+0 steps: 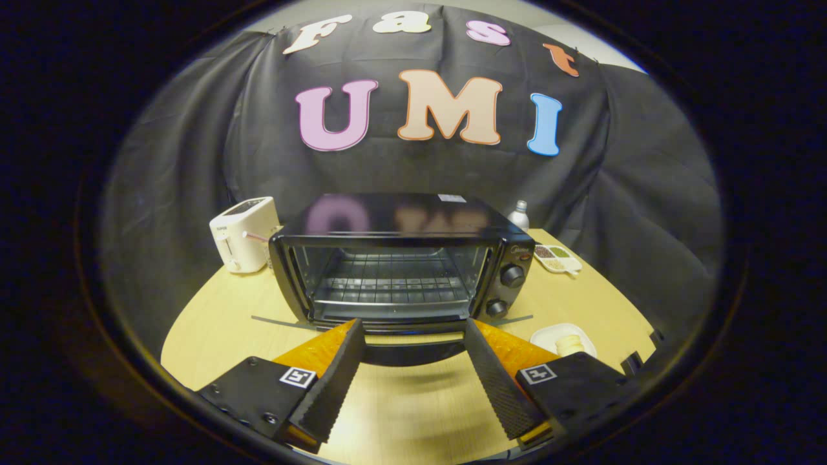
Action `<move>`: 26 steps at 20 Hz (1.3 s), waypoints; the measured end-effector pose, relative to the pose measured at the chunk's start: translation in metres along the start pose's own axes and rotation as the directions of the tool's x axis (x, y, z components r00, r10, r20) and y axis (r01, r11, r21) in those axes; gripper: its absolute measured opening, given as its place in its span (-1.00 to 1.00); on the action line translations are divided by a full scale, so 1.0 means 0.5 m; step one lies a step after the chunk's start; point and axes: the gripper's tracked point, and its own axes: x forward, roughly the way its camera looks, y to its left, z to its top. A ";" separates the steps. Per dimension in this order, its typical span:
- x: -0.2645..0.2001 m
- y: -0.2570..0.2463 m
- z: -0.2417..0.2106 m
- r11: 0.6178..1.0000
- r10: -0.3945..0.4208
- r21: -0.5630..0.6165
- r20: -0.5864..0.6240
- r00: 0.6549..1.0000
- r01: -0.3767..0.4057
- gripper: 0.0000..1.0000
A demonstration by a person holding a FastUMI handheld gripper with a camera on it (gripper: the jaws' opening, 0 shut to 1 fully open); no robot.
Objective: Open the toaster oven, put the food inside, and close the toaster oven door.
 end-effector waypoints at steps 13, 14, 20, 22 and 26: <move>-0.027 -0.002 -0.152 0.998 -0.005 -0.062 -0.191 0.982 -0.007 0.98; -0.028 0.003 -0.175 0.997 0.000 -0.077 -0.223 0.975 -0.017 0.98; -0.027 0.025 -0.260 0.991 0.023 -0.120 -0.316 0.948 -0.064 0.96; -0.033 0.032 -0.287 0.987 0.025 -0.139 -0.364 0.931 -0.081 0.99; -0.045 0.038 -0.277 0.989 0.041 -0.119 -0.336 0.941 -0.086 1.00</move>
